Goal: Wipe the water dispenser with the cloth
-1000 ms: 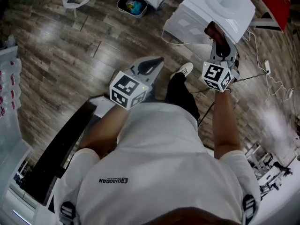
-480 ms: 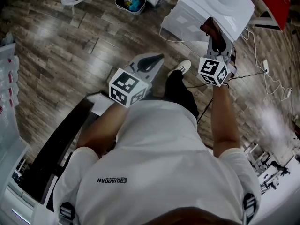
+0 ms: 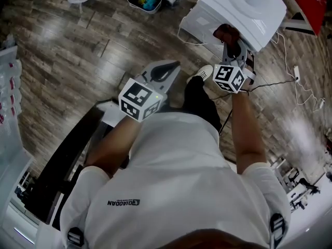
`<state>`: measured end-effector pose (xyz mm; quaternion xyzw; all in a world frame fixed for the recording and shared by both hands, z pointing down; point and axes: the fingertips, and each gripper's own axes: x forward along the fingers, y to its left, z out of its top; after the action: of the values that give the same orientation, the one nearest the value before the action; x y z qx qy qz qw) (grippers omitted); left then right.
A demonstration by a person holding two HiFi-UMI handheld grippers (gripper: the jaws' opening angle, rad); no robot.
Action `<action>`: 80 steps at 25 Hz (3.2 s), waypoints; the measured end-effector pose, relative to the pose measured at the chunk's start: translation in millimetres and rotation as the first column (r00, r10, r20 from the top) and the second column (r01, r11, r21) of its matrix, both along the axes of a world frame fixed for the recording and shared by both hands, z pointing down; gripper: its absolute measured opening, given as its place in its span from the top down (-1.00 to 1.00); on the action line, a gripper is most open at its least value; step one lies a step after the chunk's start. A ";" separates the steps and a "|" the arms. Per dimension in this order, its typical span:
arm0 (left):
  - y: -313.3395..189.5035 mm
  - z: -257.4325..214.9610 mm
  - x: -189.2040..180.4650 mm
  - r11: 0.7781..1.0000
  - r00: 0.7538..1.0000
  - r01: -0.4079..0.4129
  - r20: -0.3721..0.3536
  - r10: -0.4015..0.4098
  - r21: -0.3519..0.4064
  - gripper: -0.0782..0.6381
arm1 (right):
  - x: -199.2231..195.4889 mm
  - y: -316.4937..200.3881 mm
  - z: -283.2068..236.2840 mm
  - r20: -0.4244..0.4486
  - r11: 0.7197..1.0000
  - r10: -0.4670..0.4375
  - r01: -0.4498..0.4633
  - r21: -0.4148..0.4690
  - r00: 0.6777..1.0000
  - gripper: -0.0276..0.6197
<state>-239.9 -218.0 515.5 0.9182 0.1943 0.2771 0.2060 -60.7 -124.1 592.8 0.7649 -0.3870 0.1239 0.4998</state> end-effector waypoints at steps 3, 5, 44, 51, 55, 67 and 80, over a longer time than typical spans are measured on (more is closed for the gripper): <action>-1.9 3.6 0.1 1.000 1.000 0.007 0.008 -0.007 0.000 0.79 | -2.2 -2.0 21.9 0.031 1.000 -0.006 0.007 -0.026 0.999 0.65; -2.8 5.9 0.4 1.000 1.000 0.013 0.013 -0.013 0.000 0.79 | -4.3 -5.0 35.8 0.054 0.999 -0.012 0.014 -0.038 0.998 0.65; -13.6 9.6 -42.4 0.991 0.986 0.112 0.112 -0.120 0.074 0.79 | -17.9 1.5 247.8 0.390 0.955 0.071 0.049 -0.291 0.918 0.65; -16.0 -23.9 -13.9 0.996 0.998 0.061 -0.003 -0.060 0.064 0.79 | -37.7 5.0 152.0 0.381 0.994 0.046 -0.006 -0.107 0.924 0.65; -7.2 -48.2 0.8 0.998 0.997 -0.004 -0.079 0.009 0.063 0.79 | -62.6 14.5 74.9 0.467 0.991 0.078 -0.120 0.061 0.881 0.65; 50.7 -81.9 26.0 0.972 0.952 -0.207 -0.206 0.226 0.109 0.79 | -105.3 70.4 -123.0 0.613 0.781 0.067 -0.423 0.458 0.787 0.65; 178.9 -104.7 65.4 0.996 0.968 -0.032 -0.247 0.050 0.078 0.79 | -88.2 227.1 -174.4 0.560 0.754 -0.043 -0.341 0.561 0.828 0.65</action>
<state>-174.5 -39.0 410.7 0.9484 0.2272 0.1710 0.1404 -148.9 103.0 418.4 0.8509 -0.4647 0.2358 0.0667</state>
